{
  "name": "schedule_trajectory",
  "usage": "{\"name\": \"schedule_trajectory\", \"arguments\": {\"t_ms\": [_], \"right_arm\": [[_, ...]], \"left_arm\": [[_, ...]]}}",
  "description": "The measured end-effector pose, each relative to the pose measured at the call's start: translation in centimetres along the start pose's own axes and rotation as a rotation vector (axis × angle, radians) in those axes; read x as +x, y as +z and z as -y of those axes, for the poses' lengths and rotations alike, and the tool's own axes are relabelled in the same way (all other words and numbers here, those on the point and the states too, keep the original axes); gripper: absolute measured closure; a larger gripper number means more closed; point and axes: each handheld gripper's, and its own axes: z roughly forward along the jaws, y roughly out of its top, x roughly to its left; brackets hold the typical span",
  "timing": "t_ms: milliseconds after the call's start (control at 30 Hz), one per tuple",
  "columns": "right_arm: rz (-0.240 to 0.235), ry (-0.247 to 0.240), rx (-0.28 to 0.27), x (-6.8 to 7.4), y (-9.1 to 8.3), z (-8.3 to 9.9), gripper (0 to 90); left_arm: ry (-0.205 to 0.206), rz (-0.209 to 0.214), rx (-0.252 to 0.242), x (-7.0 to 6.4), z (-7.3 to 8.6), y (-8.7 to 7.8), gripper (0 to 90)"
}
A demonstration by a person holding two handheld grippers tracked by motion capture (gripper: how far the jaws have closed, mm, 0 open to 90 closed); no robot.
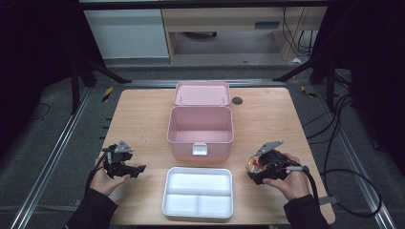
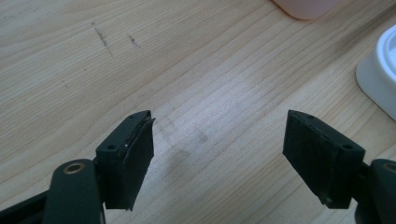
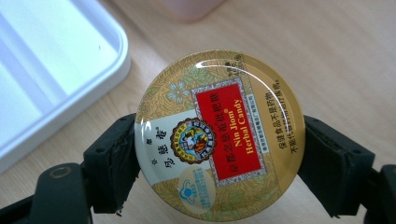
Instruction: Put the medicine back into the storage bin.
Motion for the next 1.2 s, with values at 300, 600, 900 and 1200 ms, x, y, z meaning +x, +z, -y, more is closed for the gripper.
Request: {"name": "schedule_trajectory", "arguments": {"t_ms": [300,600,900,1200], "right_arm": [[0.036,0.010,-0.097,-1.5,-2.7,-2.6,20.7],[0.054,-0.003,-0.162,-2.5,-4.7,-5.8,20.7],[0.062,-0.032,-0.204,-3.2,-5.5,-9.8,20.7],[0.047,-0.053,-0.233,-3.4,-5.1,-13.4,20.6]], "left_arm": [[0.001,0.000,0.001,0.0,0.1,0.0,24.2],[0.006,0.000,0.011,-0.1,0.2,0.3,24.2],[0.010,0.002,0.018,-0.1,0.2,0.5,24.3],[0.012,0.001,0.019,0.0,0.3,0.6,24.3]]}}
